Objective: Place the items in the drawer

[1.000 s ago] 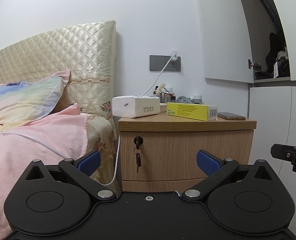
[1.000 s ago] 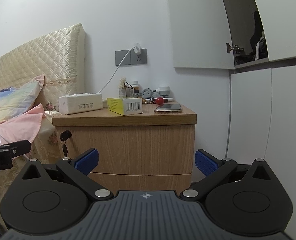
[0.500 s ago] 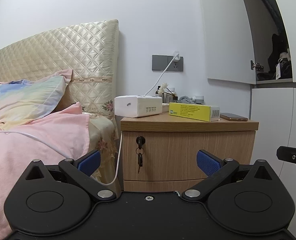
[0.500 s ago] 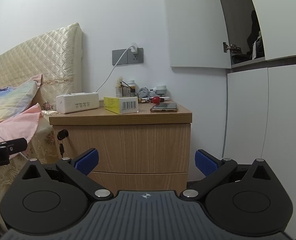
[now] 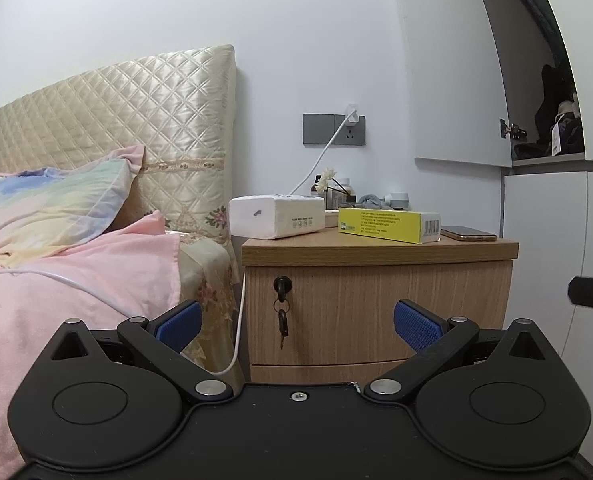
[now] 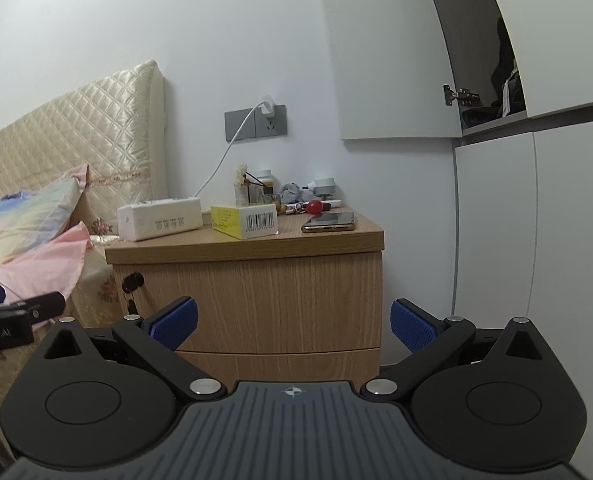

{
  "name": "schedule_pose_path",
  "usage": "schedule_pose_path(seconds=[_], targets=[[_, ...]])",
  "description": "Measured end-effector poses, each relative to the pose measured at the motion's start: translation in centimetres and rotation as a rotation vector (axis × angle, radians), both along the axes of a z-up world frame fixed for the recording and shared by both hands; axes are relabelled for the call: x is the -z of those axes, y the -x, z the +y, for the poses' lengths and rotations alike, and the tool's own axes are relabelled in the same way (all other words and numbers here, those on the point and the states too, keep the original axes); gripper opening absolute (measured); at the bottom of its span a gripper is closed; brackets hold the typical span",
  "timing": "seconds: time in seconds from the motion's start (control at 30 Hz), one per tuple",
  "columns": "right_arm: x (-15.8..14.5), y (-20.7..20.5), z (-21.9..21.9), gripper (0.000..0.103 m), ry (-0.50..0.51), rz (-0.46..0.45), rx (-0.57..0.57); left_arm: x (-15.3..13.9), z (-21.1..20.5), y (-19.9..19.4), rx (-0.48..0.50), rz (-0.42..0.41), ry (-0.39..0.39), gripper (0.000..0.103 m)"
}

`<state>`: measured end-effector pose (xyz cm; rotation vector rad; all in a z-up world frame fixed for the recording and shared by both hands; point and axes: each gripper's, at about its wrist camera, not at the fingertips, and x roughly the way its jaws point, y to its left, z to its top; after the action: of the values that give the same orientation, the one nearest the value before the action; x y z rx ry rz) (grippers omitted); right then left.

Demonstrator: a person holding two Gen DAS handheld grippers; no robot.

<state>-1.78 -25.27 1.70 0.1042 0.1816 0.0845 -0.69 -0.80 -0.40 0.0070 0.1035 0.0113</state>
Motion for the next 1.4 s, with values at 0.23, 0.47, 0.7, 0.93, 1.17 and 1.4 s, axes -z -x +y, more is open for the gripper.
schedule_pose_path(seconds=[0.23,0.47,0.7,0.93,1.17,1.4], targets=[[-0.2,0.6,-0.7,0.103,-0.036,-0.02,-0.015,0.0,-0.1,0.2,-0.008,-0.007,-0.003,0.102],[-0.7,0.8,-2.0,0.103,-0.092,-0.022,-0.015,-0.4,-0.4,1.1,0.002,0.02,0.003,0.102],[-0.8,0.9,-3.3,0.103,-0.146,-0.009,0.004,-0.9,-1.2,1.8,0.038,-0.005,-0.026,0.102],[-0.6,1.0,-3.2,0.103,-0.126,-0.015,-0.004,-0.7,-1.2,0.9,0.059,-0.009,-0.032,0.102],[-1.1,0.1,-3.2,0.103,-0.112,-0.062,-0.011,0.1,-0.8,-1.8,0.06,0.001,-0.002,0.102],[-1.1,-3.6,-3.6,0.103,-0.077,-0.047,-0.066,0.5,-0.2,-6.1,0.046,0.034,-0.002,0.102]])
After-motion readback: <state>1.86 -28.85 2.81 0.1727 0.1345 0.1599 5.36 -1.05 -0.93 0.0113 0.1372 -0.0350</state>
